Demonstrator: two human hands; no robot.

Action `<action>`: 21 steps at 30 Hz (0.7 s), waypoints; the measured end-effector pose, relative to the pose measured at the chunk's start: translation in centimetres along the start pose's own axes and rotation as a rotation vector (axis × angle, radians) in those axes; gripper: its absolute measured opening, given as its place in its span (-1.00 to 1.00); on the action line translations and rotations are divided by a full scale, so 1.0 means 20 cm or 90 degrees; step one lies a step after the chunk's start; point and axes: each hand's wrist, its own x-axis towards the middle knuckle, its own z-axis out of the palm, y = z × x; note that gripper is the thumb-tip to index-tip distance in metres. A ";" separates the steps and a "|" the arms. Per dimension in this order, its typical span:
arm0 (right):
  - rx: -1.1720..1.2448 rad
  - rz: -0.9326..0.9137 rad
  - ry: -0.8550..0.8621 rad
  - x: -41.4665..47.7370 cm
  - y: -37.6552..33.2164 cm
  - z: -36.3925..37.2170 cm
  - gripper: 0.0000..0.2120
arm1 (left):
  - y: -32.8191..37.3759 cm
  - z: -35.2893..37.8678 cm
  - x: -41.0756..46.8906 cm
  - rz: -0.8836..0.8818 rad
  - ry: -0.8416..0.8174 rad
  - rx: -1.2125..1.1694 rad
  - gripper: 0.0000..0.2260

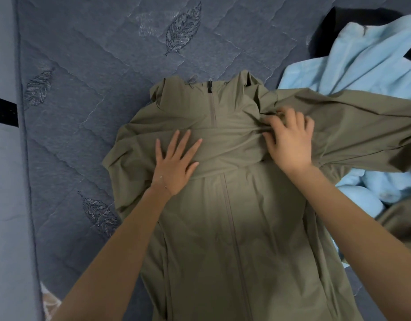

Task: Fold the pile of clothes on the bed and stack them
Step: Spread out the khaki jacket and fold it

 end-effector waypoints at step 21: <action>0.086 0.030 -0.047 -0.07 0.45 -0.24 -0.52 | 0.66 -0.28 0.26 -0.087 -0.007 -0.129 -0.28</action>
